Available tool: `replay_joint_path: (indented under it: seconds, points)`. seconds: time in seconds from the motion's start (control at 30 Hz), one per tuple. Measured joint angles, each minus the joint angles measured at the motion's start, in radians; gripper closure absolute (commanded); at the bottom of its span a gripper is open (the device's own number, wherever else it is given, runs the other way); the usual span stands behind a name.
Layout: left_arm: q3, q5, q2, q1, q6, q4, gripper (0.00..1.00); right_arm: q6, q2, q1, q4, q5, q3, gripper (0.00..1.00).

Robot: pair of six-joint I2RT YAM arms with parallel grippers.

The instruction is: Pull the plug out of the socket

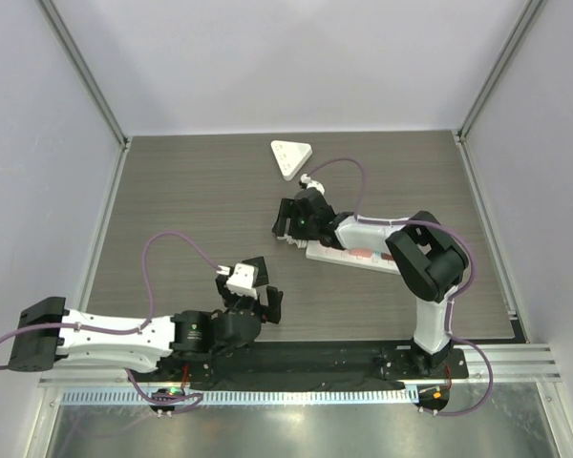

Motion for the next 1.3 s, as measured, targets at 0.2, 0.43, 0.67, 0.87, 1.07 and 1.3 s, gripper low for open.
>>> replay_joint_path:
  seconds: [0.2,0.43,0.67,0.87,1.07,1.3]
  points:
    - [0.007,-0.002,0.013,0.0,0.0,-0.003,0.08,0.003,-0.109,0.003,-0.043,-0.038,-0.035,0.08]
    - [0.05,-0.002,0.081,0.0,0.0,-0.021,0.09,-0.051,-0.455,-0.022,-0.139,0.043,-0.08,0.02]
    - [0.105,0.003,0.142,0.0,0.009,-0.037,0.11,-0.057,-0.819,-0.257,-0.17,0.075,-0.288,0.06]
    - [0.109,0.038,0.139,0.0,0.054,-0.027,0.11,-0.054,-1.115,-0.541,-0.277,0.101,-0.508,0.11]
    - [0.112,0.063,0.146,0.0,0.083,-0.003,0.11,-0.065,-1.119,-0.807,-0.316,0.043,-0.562,0.17]
    - [0.159,0.071,0.226,0.0,0.098,-0.003,0.11,-0.073,-0.931,-1.096,-0.243,-0.13,-0.656,0.32]
